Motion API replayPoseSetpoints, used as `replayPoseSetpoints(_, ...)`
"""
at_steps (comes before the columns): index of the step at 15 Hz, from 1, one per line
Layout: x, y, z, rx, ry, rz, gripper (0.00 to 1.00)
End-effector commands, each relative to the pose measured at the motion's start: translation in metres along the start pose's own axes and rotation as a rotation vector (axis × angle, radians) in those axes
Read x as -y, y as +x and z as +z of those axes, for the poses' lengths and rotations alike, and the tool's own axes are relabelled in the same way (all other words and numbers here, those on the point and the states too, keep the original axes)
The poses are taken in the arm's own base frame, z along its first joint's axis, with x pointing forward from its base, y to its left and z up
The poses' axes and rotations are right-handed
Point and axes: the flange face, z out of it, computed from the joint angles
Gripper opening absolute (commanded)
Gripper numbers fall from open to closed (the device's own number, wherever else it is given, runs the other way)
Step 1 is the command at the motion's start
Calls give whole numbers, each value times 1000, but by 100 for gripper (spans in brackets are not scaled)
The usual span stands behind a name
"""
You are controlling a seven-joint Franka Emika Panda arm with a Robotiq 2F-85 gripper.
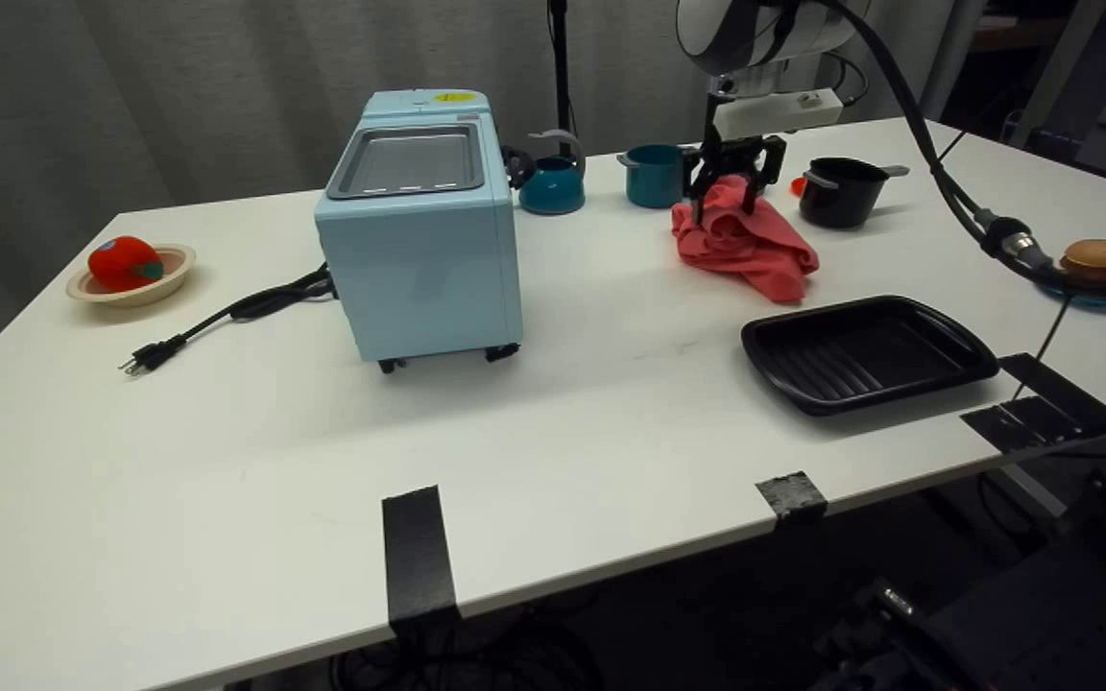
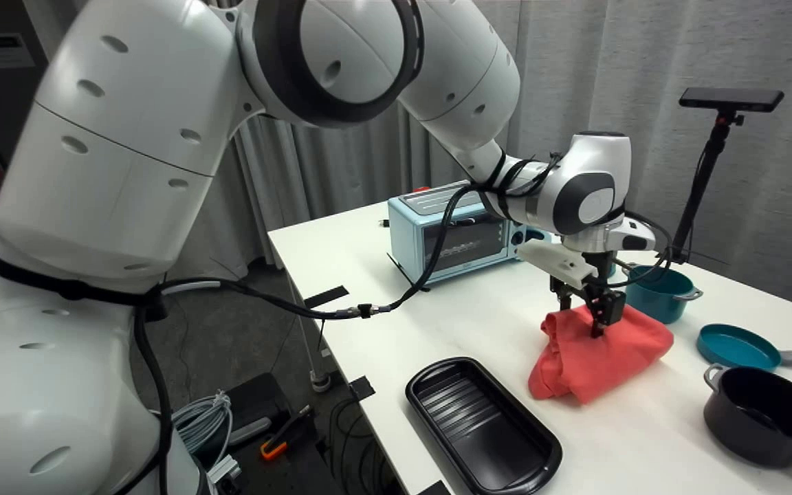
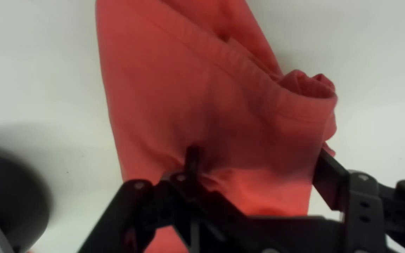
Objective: Unfold the orange sweatshirt
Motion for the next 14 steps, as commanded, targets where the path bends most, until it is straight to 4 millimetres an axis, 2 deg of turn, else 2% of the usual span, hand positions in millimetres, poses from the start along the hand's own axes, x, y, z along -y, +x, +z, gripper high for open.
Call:
replayPoseSetpoints(1, -1, 19, -5, -8, -22, 2, 47)
replayPoseSetpoints(7, -11, 31, -34, -55, -4, 13, 1)
replayPoseSetpoints(9, -16, 32, -42, -51, 4, 26, 0)
replayPoseSetpoints(11, -17, 10, -52, -44, -14, 47, 1)
replayPoseSetpoints(14, -42, -9, -61, -45, -82, 92, 1)
